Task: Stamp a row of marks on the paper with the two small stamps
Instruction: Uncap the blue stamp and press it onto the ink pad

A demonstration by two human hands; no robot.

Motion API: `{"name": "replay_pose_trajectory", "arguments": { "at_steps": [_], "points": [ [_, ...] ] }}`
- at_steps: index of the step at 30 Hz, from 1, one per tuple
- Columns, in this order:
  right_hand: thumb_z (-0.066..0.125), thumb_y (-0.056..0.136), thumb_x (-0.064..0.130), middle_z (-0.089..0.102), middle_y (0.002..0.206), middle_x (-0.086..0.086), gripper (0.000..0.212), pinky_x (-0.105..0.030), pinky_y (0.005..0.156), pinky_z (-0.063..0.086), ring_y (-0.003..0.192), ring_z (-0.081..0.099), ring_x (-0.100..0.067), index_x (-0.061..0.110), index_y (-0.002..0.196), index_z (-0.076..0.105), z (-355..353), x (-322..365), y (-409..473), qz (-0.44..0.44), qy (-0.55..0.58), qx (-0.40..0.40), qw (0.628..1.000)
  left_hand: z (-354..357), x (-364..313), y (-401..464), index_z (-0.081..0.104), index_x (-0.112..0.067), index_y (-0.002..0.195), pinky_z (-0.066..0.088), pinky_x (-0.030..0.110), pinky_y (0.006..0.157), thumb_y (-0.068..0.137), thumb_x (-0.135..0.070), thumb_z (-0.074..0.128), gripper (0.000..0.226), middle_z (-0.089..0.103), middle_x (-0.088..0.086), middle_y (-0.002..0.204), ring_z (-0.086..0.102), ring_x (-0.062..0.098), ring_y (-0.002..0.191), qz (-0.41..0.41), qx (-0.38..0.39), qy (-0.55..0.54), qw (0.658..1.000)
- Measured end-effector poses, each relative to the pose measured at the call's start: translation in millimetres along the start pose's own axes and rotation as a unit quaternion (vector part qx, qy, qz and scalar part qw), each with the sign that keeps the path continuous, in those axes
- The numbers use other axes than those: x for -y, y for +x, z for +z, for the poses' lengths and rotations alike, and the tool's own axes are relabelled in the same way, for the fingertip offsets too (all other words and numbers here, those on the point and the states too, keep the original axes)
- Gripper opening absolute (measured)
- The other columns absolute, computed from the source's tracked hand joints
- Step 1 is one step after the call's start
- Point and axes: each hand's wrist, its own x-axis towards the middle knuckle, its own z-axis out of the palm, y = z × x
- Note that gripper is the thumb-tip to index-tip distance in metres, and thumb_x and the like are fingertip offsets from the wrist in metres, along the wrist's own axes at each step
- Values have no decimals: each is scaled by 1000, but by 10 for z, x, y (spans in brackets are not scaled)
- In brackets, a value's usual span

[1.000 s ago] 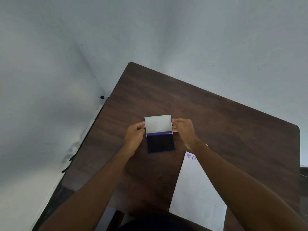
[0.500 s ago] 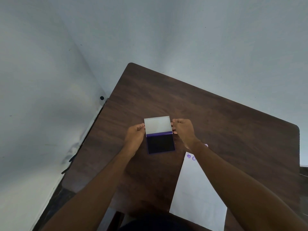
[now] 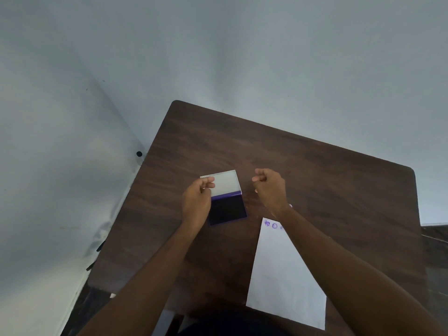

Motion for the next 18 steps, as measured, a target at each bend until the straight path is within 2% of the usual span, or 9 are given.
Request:
{"name": "replay_pose_trajectory", "arguments": {
  "at_steps": [4,6,9,12,14,18],
  "points": [
    [54,95,12,68,118,-12,27,-41,95,53,104,66,-27,6,119,64,-271,-48,-75,-20,-54,-21,998,263,-144,-78,70,-21,107,49,23,82,88,-1,42,39,69,-10,100,62,8,98,31,73,21,997],
    [55,94,9,64,123,-14,29,-34,99,47,110,62,-29,2,122,61,-423,-107,-69,12,-95,7,995,399,-192,-138,70,-22,108,51,25,83,90,-4,43,37,66,-12,106,59,9,97,31,88,40,995],
    [62,88,0,60,130,-15,37,-25,103,37,119,55,-28,-2,125,58,-615,-289,-83,59,-158,37,985,568,-241,-234,68,-18,117,45,19,86,95,-3,43,36,62,-12,109,54,3,97,39,101,55,993],
    [64,85,0,64,123,-18,32,-29,96,43,110,60,-30,-3,117,63,-713,-461,-107,61,-169,12,984,720,-231,-262,66,-17,120,40,8,80,97,-4,44,35,67,-7,117,55,0,99,54,132,70,987],
    [70,81,5,66,121,-16,35,-33,93,48,106,63,-30,1,116,66,-723,-531,-142,75,-182,23,980,799,-201,-266,66,-18,121,38,5,75,97,-5,45,34,68,-6,119,56,0,100,55,149,81,984],
    [70,79,19,71,108,-11,24,-39,86,52,99,61,-28,10,100,74,-690,-654,-221,12,-225,-6,974,904,-155,-281,66,-18,120,50,18,87,95,-4,44,35,69,-4,118,61,4,103,55,176,89,979]
  ]
}}
